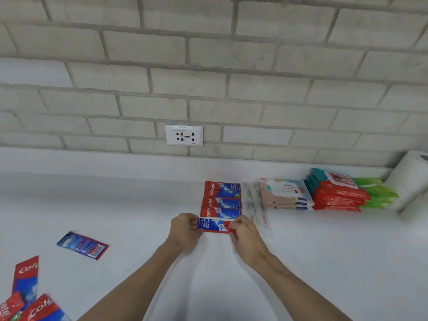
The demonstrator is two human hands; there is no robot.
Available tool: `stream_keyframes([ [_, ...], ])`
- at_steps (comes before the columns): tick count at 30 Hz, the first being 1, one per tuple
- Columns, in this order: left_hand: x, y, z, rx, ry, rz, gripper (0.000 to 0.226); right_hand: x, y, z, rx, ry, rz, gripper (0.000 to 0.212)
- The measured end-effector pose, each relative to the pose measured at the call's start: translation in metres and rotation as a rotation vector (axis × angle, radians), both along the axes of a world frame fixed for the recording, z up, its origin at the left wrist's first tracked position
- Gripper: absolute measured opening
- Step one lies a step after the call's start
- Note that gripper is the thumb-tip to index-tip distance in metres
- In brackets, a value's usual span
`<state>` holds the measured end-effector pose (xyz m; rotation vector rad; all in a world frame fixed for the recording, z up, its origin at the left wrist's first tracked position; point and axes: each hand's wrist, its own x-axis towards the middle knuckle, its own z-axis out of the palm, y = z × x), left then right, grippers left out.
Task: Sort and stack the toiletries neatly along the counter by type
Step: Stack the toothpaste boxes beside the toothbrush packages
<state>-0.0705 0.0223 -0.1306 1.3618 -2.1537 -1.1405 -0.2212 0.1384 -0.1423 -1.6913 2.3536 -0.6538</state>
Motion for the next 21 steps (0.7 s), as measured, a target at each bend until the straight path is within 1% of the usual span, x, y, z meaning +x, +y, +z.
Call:
stream_keyframes([
  [3, -0.004, -0.002, 0.001, -0.044, -0.067, -0.046, 0.032, -0.002, -0.001, -0.002, 0.031, 0.062, 0.024, 0.039],
  [8, -0.008, -0.003, 0.001, -0.065, -0.093, -0.044, 0.037, -0.008, 0.001, 0.0, 0.014, 0.215, 0.029, 0.038],
  [13, -0.012, -0.003, -0.001, -0.098, -0.099, -0.034, 0.035, -0.012, 0.001, 0.0, 0.002, 0.204, 0.03, 0.036],
  [21, -0.012, 0.003, -0.003, -0.092, -0.089, 0.001, 0.041, -0.013, 0.001, 0.0, 0.029, 0.179, 0.023, 0.039],
])
